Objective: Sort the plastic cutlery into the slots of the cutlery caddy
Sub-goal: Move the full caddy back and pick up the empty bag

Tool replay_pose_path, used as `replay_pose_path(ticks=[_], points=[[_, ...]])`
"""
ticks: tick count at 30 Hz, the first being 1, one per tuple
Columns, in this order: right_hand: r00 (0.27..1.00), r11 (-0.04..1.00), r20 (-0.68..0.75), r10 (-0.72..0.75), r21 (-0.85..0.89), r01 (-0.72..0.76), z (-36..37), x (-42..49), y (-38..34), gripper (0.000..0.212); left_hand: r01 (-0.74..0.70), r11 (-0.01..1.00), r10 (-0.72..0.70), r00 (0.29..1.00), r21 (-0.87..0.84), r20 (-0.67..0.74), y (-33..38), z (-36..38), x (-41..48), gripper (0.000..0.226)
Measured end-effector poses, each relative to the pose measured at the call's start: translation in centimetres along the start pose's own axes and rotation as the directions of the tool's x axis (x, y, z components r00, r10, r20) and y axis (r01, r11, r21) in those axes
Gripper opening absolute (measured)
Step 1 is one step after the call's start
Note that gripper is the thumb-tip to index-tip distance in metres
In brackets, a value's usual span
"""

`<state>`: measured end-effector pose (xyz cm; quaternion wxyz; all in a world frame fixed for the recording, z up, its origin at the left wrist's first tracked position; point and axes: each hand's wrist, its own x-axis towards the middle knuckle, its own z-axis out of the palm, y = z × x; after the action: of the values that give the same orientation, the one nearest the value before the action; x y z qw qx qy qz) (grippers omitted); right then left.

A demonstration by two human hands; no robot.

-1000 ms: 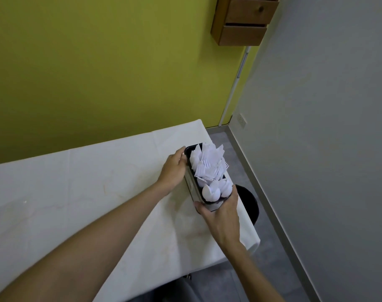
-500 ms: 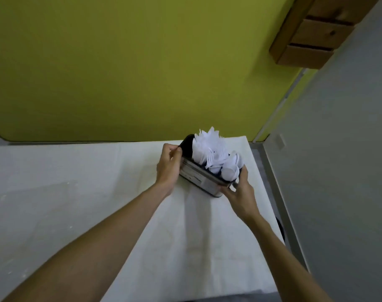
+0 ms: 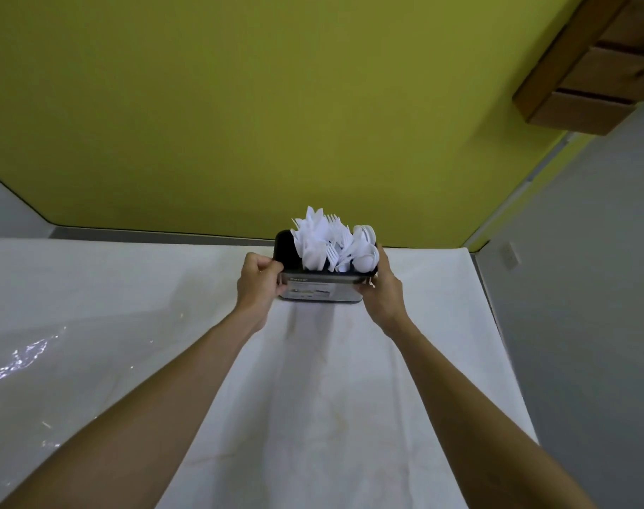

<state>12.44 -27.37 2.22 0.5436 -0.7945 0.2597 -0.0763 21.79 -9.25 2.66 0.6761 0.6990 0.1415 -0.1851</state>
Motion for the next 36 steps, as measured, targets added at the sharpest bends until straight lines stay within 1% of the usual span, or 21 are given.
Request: replay_pose_path(ticks=[5,8,9,10,12,13,14,15,16,18,19,21,23,25,27,29,31,33,34,35,36], points=[[1.000,0.999,0.011,0.024,-0.024,-0.024,0.9,-0.3,0.3,0.074,0.005,1.000,-0.005,1.000,0.026,-0.001,-0.7,-0.2,0.4,0.015],[0.996,0.994,0.033,0.089,-0.059,-0.087,1.1,-0.4,0.8,0.083,-0.038,0.999,0.035,0.996,0.031,0.077,-1.3,-0.6,-0.2,0.009],[0.989,0.988,0.043,0.139,-0.066,-0.136,1.3,-0.7,1.0,0.085,-0.080,0.991,0.069,0.993,0.107,0.095,-1.7,-1.1,-0.7,0.009],[0.979,0.977,0.033,0.203,-0.066,-0.201,1.5,-1.1,1.5,0.085,-0.126,0.963,0.105,0.989,0.239,0.100,-2.4,-1.8,-1.2,0.017],[0.948,0.946,-0.014,0.319,-0.046,-0.320,2.1,-2.6,2.6,0.083,-0.195,0.851,0.204,0.978,0.488,0.035,-4.6,-4.3,-2.1,0.033],[0.943,0.942,-0.025,0.333,-0.030,-0.334,2.3,-3.5,3.2,0.078,-0.197,0.775,0.263,0.965,0.601,-0.022,-6.0,-6.0,-2.5,0.039],[0.945,0.945,-0.028,0.326,-0.019,-0.327,2.3,-4.5,3.7,0.073,-0.155,0.683,0.302,0.950,0.713,-0.084,-7.3,-7.8,-2.7,0.044],[0.951,0.951,-0.011,0.308,-0.031,-0.308,2.5,-5.7,3.9,0.066,-0.045,0.597,0.293,0.942,0.801,-0.166,-8.8,-10.0,-3.0,0.049],[0.960,0.958,0.008,0.281,-0.060,-0.280,2.5,-6.7,4.3,0.058,0.102,0.530,0.231,0.938,0.842,-0.259,-9.9,-11.9,-3.3,0.054],[0.969,0.967,0.071,0.237,-0.113,-0.228,2.4,-8.4,5.1,0.045,0.343,0.487,0.028,0.913,0.803,-0.406,-11.2,-14.3,-4.2,0.064],[0.966,0.970,0.121,0.227,-0.123,-0.212,2.5,-9.1,5.5,0.041,0.394,0.479,-0.045,0.903,0.785,-0.427,-11.6,-14.8,-4.7,0.065],[0.949,0.969,0.216,0.228,-0.143,-0.200,2.7,-10.4,6.2,0.036,0.366,0.460,-0.069,0.923,0.809,-0.378,-12.4,-14.7,-5.9,0.063],[0.931,0.963,0.259,0.258,-0.152,-0.225,2.8,-11.5,6.6,0.027,0.279,0.459,-0.029,0.954,0.843,-0.299,-12.6,-13.3,-7.2,0.056],[0.907,0.947,0.272,0.321,-0.110,-0.302,2.6,-12.6,6.7,0.020,0.157,0.463,0.015,0.983,0.872,-0.185,-12.9,-10.9,-8.9,0.052],[0.884,0.919,0.256,0.391,-0.050,-0.392,2.2,-13.6,7.0,0.025,-0.011,0.428,0.068,0.998,0.904,-0.020,-13.5,-7.5,-10.8,0.047],[0.877,0.900,0.208,0.434,-0.044,-0.435,1.5,-14.2,7.5,0.032,-0.121,0.404,0.101,0.991,0.907,0.087,-13.7,-3.8,-13.0,0.044],[0.867,0.882,0.163,0.470,-0.061,-0.467,0.5,-14.6,8.2,0.027,-0.178,0.469,0.027,0.982,0.865,0.188,-13.7,-0.3,-15.5,0.045],[0.847,0.860,0.152,0.509,-0.058,-0.506,-0.7,-14.9,9.3,0.015,-0.204,0.583,-0.062,0.954,0.786,0.294,-14.3,1.7,-16.9,0.050],[0.837,0.851,0.155,0.525,-0.063,-0.522,-1.5,-15.1,9.9,0.011,-0.210,0.603,-0.074,0.946,0.770,0.316,-14.8,2.1,-17.2,0.053],[0.831,0.845,0.153,0.535,-0.092,-0.527,-2.4,-15.2,10.3,0.012,-0.231,0.603,-0.042,0.947,0.764,0.320,-15.2,2.1,-17.3,0.054],[0.833,0.844,0.139,0.535,-0.125,-0.521,-3.4,-15.2,10.7,0.014,-0.280,0.569,0.052,0.951,0.773,0.306,-15.6,1.7,-17.2,0.054]])
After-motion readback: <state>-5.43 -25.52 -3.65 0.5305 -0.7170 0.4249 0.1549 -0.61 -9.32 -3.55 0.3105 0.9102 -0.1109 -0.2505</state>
